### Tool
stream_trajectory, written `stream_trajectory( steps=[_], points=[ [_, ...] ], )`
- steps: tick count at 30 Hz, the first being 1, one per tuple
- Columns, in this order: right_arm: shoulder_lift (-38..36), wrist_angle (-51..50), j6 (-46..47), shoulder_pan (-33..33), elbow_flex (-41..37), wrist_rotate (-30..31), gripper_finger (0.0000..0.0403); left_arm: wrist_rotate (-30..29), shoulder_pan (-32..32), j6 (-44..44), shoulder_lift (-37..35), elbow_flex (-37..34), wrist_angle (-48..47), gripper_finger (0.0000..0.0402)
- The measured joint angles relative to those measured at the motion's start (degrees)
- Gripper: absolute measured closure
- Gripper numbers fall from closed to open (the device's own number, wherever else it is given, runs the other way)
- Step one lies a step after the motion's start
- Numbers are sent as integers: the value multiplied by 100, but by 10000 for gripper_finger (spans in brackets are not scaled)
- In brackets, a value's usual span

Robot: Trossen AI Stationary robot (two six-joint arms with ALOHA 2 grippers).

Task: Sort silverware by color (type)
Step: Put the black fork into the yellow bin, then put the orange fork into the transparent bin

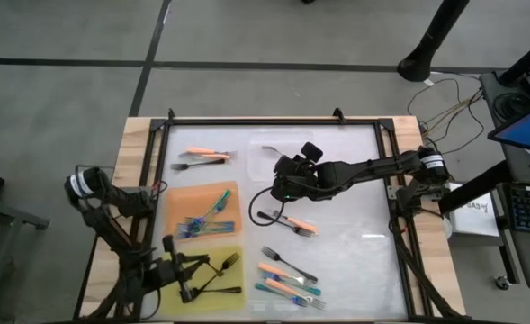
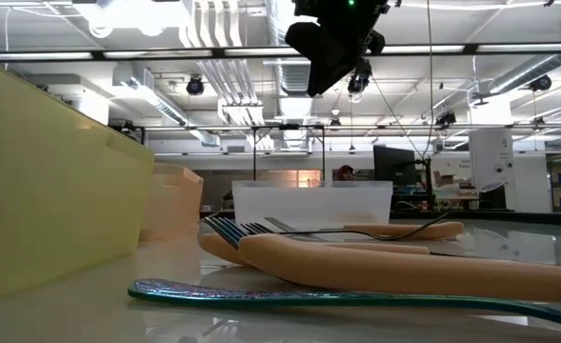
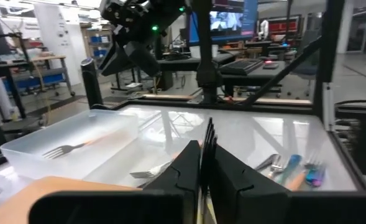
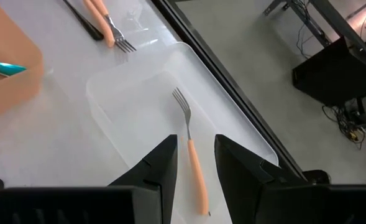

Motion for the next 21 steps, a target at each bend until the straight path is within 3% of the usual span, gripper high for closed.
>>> stream_trajectory(
  steps=[13, 21],
  points=[
    [0, -3, -13, -2, -7, -3, 304, -55, -704, 188, 57, -122, -13, 315],
    [0, -8, -21, -2, -7, -25, 304, -51, -714, 135, 50, -114, 21, 303]
  ],
)
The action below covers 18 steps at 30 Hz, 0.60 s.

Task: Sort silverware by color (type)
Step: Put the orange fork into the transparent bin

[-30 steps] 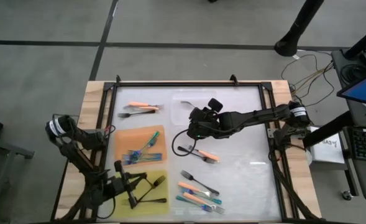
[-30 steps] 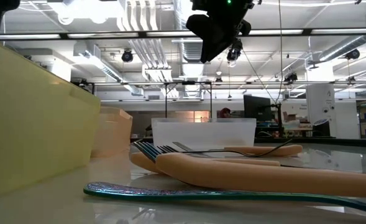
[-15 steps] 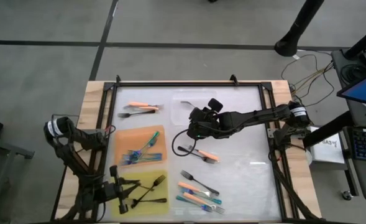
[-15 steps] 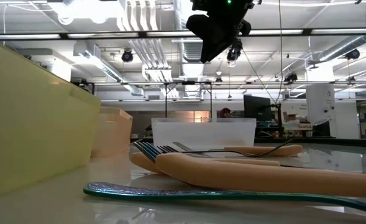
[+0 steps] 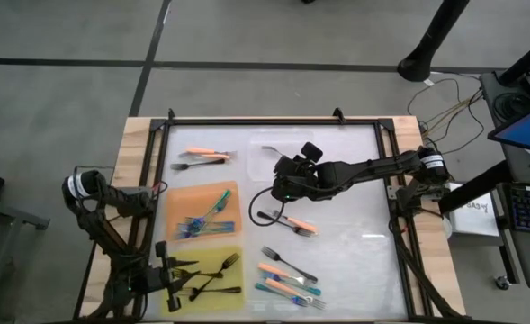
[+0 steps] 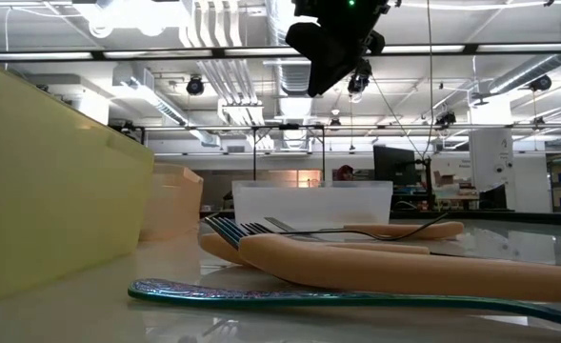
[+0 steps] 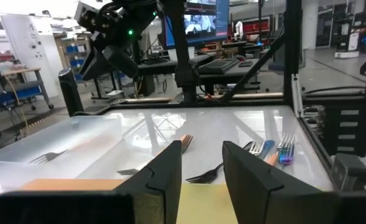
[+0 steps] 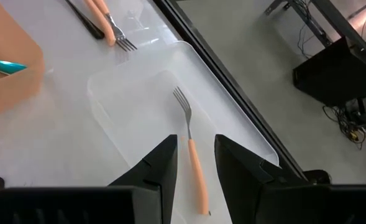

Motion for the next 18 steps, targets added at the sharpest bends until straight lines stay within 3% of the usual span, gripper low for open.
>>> stream_trajectory(
  steps=[11, 15, 18],
  points=[
    [0, -518, -25, 0, 0, -302, 304, 537, -273, -1361, 96, 30, 289, 303],
    [0, -536, -23, 0, 0, -302, 304, 2063, -168, -2122, 178, 14, 234, 303],
    [0, -600, -23, -2, 0, -303, 304, 2724, -164, -2630, 168, 18, 187, 303]
  ],
)
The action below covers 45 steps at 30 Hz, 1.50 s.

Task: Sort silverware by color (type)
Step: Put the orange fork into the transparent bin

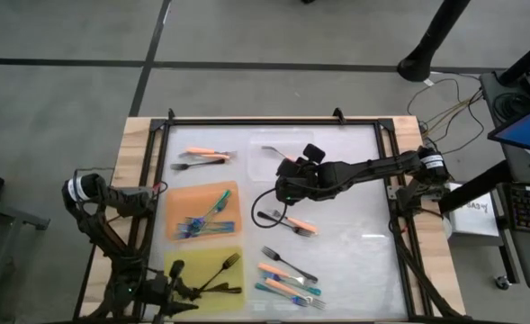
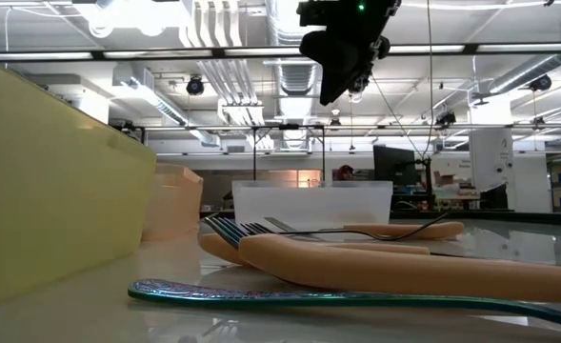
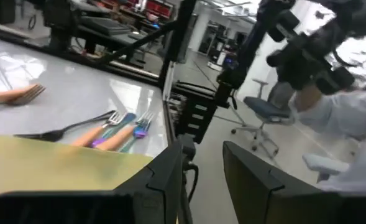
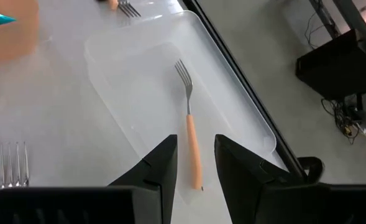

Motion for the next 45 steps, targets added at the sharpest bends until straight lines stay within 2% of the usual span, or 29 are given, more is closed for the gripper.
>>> stream_trajectory(
  steps=[4, 9, 11, 16, 19, 22, 24, 29, 34, 37, 45],
  points=[
    [0, 11, 0, -29, 0, 0, 304, -330, 55, -76, -48, -11, -281, 303],
    [0, -9, 39, -37, 0, -46, 304, -175, 68, -501, -127, -10, -1235, 303],
    [0, -22, 39, -35, 0, -183, 304, 179, 72, -1107, -194, -5, -1883, 303],
    [0, -32, 34, -44, 0, -300, 304, 1293, 157, -3350, -513, -30, -3931, 309],
    [0, -22, 39, -48, 0, -294, 304, 1341, 357, -3846, -723, -46, -4524, 314],
    [0, -17, 82, -47, 0, -353, 304, 1268, 571, -3304, -969, -45, -4564, 317],
    [0, -61, 231, -47, 0, -672, 304, 1020, 673, -2859, -1134, -44, -4522, 318],
    [33, -196, 699, -59, -91, -2041, 304, 624, 1031, -1917, -1546, -41, -4353, 318],
    [266, -165, 793, -56, -408, -3303, 304, 219, 1443, -1427, -1899, -41, -4353, 318],
    [523, -160, 748, -55, -537, -3462, 304, 55, 1675, -1241, -2098, -41, -4352, 318],
    [1132, -129, 685, -64, -564, -3636, 305, 54, 2044, -721, -2618, -9, -4347, 318]
  ],
)
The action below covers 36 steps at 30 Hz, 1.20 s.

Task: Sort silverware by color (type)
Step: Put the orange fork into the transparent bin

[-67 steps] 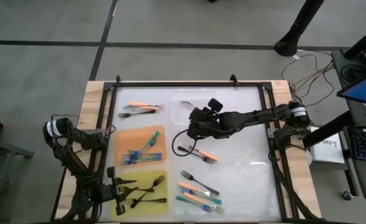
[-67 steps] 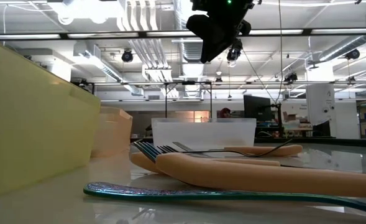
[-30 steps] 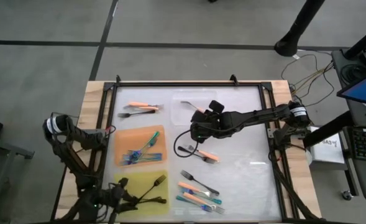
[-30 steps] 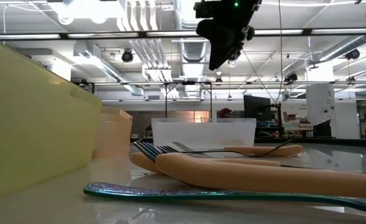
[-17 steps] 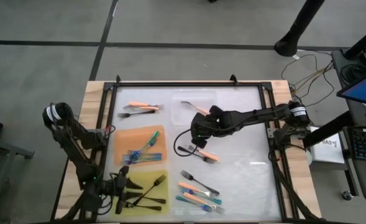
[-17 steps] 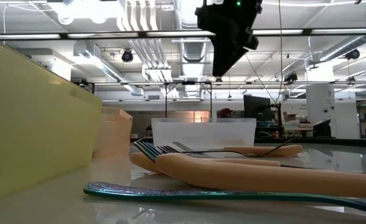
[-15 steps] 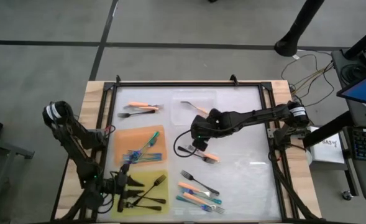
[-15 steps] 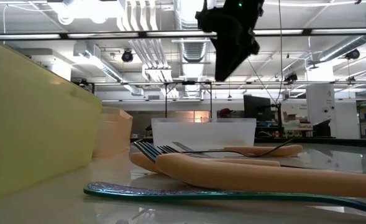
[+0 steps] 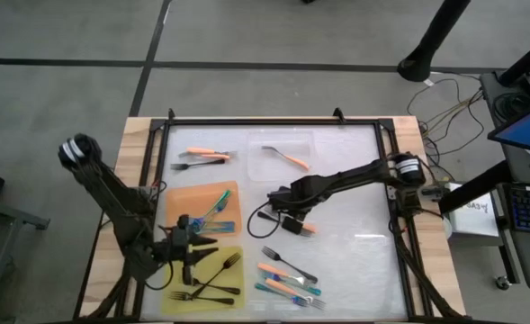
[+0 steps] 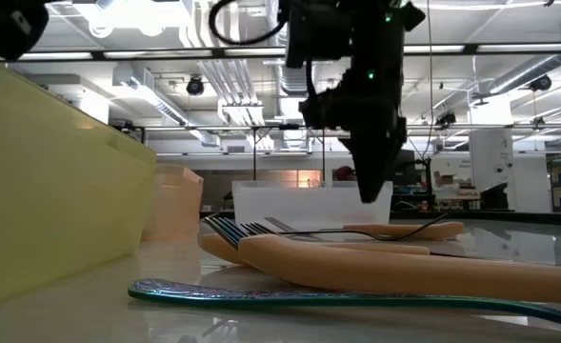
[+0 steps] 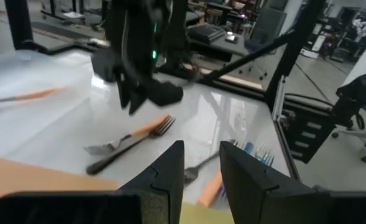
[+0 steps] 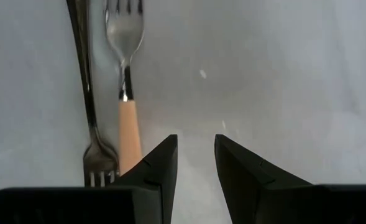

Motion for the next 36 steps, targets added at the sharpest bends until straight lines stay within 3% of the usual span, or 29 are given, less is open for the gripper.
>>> stream_trajectory(
  steps=[10, 29, 36],
  points=[
    [114, 369, 106, 67, -13, -400, 310, -8, 48, 508, -451, 0, 4, 318],
    [632, 718, -316, 221, 4, -389, 293, -155, 52, 763, -526, 0, 7, 318],
    [498, 725, -576, 195, -22, -375, 357, -477, 52, 786, -526, 0, 9, 318]
  ],
)
